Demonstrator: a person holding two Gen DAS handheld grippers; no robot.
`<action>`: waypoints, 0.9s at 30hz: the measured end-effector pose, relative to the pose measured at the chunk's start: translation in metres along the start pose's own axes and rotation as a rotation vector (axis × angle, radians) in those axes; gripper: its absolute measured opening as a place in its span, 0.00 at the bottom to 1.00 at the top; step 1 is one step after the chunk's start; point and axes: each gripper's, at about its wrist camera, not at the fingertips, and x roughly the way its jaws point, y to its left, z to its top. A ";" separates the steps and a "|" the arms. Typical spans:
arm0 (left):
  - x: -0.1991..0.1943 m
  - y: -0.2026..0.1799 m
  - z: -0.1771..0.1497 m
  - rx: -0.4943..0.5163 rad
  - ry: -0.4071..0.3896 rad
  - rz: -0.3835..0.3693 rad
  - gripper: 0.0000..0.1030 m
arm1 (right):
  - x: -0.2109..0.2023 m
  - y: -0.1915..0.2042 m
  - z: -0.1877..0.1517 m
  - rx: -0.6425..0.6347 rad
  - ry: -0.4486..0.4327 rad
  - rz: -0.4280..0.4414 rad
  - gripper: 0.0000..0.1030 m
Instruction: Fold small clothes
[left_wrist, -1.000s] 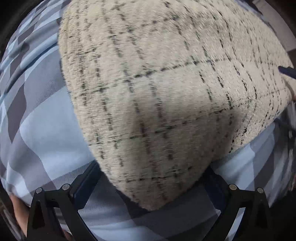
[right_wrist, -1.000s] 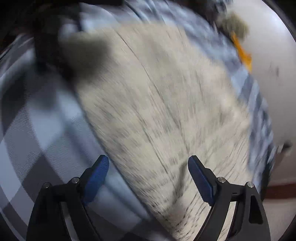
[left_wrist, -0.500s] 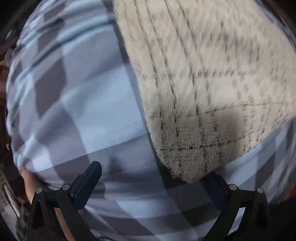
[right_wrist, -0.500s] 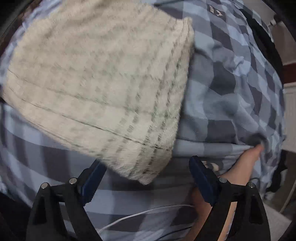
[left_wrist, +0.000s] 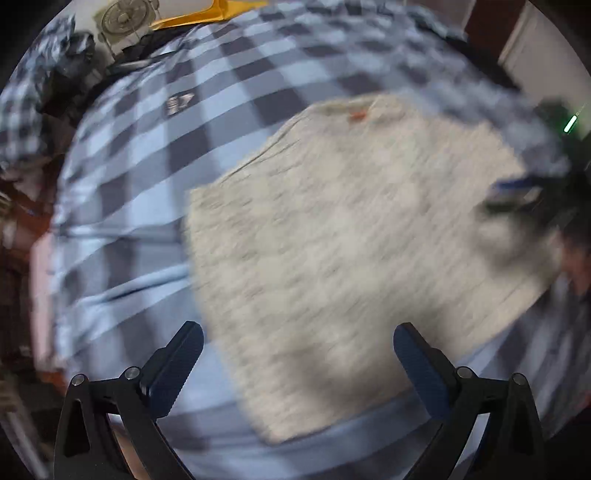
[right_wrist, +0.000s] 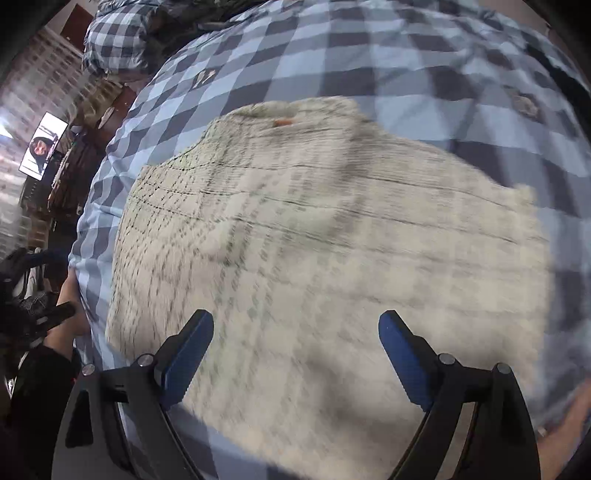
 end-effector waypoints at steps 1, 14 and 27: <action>0.014 -0.001 0.007 -0.016 -0.015 -0.058 1.00 | 0.011 0.011 0.002 -0.022 0.007 0.006 0.86; 0.136 0.043 0.006 -0.063 0.066 -0.060 1.00 | 0.021 -0.039 -0.014 -0.251 0.049 -0.386 0.98; 0.083 0.101 0.031 -0.338 -0.090 0.064 1.00 | -0.049 -0.083 0.016 0.165 -0.181 -0.277 0.98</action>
